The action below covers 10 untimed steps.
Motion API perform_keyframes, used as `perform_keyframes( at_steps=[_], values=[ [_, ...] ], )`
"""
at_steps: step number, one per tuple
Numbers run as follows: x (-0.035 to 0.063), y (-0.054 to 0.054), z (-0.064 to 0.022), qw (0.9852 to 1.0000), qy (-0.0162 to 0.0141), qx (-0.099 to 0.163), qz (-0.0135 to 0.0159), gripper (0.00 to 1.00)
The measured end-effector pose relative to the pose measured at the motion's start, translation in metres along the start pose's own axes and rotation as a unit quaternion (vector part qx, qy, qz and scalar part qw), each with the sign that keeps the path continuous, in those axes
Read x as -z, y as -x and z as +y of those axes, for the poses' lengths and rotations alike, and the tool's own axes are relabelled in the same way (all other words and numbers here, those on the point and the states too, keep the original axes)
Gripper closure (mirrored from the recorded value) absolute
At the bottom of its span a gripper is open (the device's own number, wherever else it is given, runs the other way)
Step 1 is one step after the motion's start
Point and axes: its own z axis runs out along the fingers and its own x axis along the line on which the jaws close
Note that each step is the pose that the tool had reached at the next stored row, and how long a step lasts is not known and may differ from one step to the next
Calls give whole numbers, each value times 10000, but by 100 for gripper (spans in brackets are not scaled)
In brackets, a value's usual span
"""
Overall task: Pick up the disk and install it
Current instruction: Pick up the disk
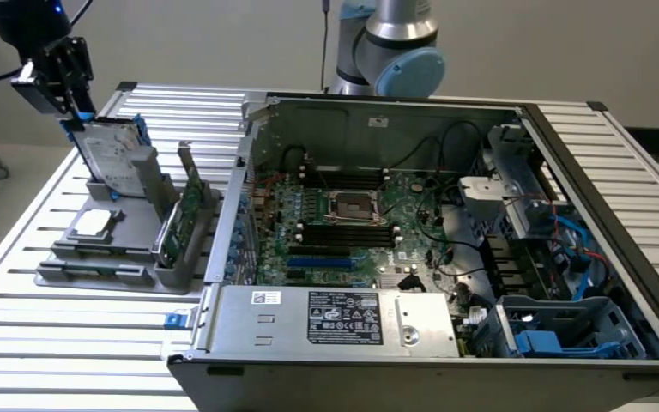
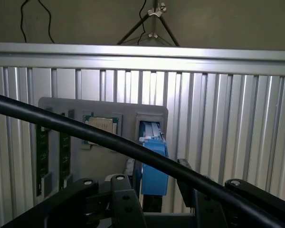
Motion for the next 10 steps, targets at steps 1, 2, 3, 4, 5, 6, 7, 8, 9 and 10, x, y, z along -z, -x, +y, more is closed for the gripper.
perform_keyframes(
  at_steps=[1,2,3,4,5,6,7,8,9,10],
  values=[
    [-12,1,2,10000,-8,-1,7,52],
    [-25,1,3,10000,-15,-1,12,52],
    [-39,2,4,10000,-21,-1,15,52],
    [-54,2,4,10000,-27,-1,16,52],
    [-68,3,5,10000,-36,-1,18,52],
    [-84,3,5,10000,-47,-2,20,52],
    [-99,3,5,10000,-54,-2,21,52],
    [-113,4,6,10000,-58,-2,22,52],
    [-124,5,7,10000,-60,-2,25,52],
    [-133,5,7,10000,-61,-2,32,52]
  ],
)
